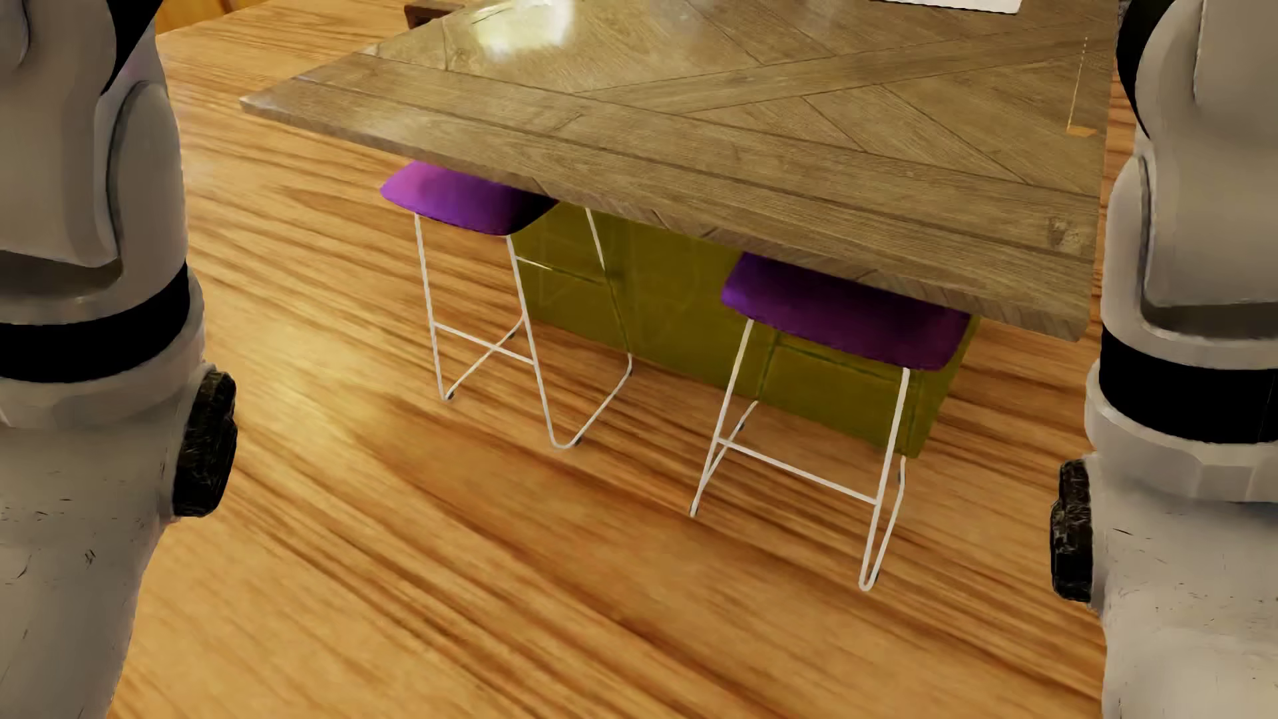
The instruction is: Stay put
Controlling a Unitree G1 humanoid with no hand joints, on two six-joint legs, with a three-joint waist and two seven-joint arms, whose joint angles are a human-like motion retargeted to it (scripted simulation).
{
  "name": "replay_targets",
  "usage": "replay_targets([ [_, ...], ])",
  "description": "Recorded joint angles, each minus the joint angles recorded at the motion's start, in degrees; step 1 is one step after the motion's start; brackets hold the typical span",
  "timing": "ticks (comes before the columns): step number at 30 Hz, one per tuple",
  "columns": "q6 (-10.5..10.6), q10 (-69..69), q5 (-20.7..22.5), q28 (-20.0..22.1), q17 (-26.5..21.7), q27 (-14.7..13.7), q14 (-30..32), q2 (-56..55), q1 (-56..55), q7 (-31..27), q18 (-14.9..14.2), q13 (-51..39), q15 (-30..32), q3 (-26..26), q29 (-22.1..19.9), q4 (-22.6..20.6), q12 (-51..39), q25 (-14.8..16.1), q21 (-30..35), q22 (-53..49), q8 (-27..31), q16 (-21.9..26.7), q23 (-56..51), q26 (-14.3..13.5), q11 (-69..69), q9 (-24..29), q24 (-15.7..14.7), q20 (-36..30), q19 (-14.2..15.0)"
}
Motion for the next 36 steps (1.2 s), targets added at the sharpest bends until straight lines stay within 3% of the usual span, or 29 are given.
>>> replay_targets([
  [4,-0.69,-0.05,-0.02,0.0,0.05,0.0,0.29,-0.15,-0.43,0.0,0.0,-1.58,1.38,-1.24,0.0,0.14,0.36,0.0,-2.33,-0.13,0.0,0.59,-4.86,0.0,-1.07,0.21,0.0,0.58,0.0],
  [8,-0.9,0.24,-0.02,0.0,-0.14,0.0,0.52,-0.67,-0.11,0.0,0.0,-3.43,-1.72,-1.87,0.0,0.2,2.46,0.0,-3.7,-1.12,0.0,1.05,-10.38,0.0,1.93,2.18,0.0,1.52,0.0],
  [12,-1.9,-0.22,0.32,0.0,0.07,0.0,1.27,-1.13,-1.23,0.0,0.0,-3.71,1.65,-2.77,0.0,0.63,4.78,0.0,-3.16,-1.41,0.0,2.78,-10.29,0.0,-0.92,1.13,0.0,2.27,0.0],
  [18,-2.07,-0.24,0.24,0.0,-0.04,0.0,2.23,-2.08,-1.23,0.0,0.0,-3.61,-0.1,-2.94,0.0,0.62,7.96,0.0,-2.36,-2.48,0.0,4.08,-10.72,0.0,0.9,1.2,0.0,3.81,0.0],
  [21,-2.08,-0.64,0.05,0.0,-0.7,0.0,3.98,-3.17,-2.04,0.0,0.0,7.93,0.81,-3.38,0.0,0.39,21.94,0.0,-1.22,-8.16,0.0,7.01,-13.76,0.0,0.86,0.24,0.0,3.46,0.0],
  [24,-0.9,-1.16,-0.4,0.0,-1.08,0.0,5.15,-3.26,-2.47,0.0,0.0,34.0,4.16,-3.35,0.0,0.06,50.77,0.0,9.17,-11.87,0.0,8.32,-16.4,0.0,-1.36,-0.7,0.0,-3.83,0.0],
  [27,0.57,-1.05,-0.99,0.0,3.62,0.0,7.12,-4.08,-4.66,0.0,0.0,60.47,9.15,-4.32,0.0,-0.64,78.93,0.0,19.24,2.48,0.0,4.25,-2.19,0.0,-3.18,-1.22,0.0,-13.05,0.0],
  [29,1.64,-0.48,-1.57,0.0,7.39,0.0,8.38,-4.52,-6.17,0.0,0.0,71.1,12.02,-4.6,0.0,-1.15,88.88,0.0,21.12,18.96,0.0,-0.07,13.77,0.0,-3.89,-0.98,0.0,-16.32,0.0],
  [32,1.87,1.22,-2.49,0.0,10.51,0.0,10.78,-5.39,-9.33,0.0,0.0,76.11,17.51,-5.48,0.0,-1.85,92.63,0.0,24.63,39.8,0.0,-2.63,36.33,0.0,-5.09,0.34,0.0,-20.85,0.0],
  [36,1.47,4.23,-3.22,0.0,10.43,0.0,8.7,-6.99,-12.92,0.0,0.0,73.82,20.98,-5.56,0.0,-1.59,89.8,0.0,36.41,59.1,0.0,-2.74,57.3,0.0,-5.74,1.26,0.0,-28.82,0.0],
])
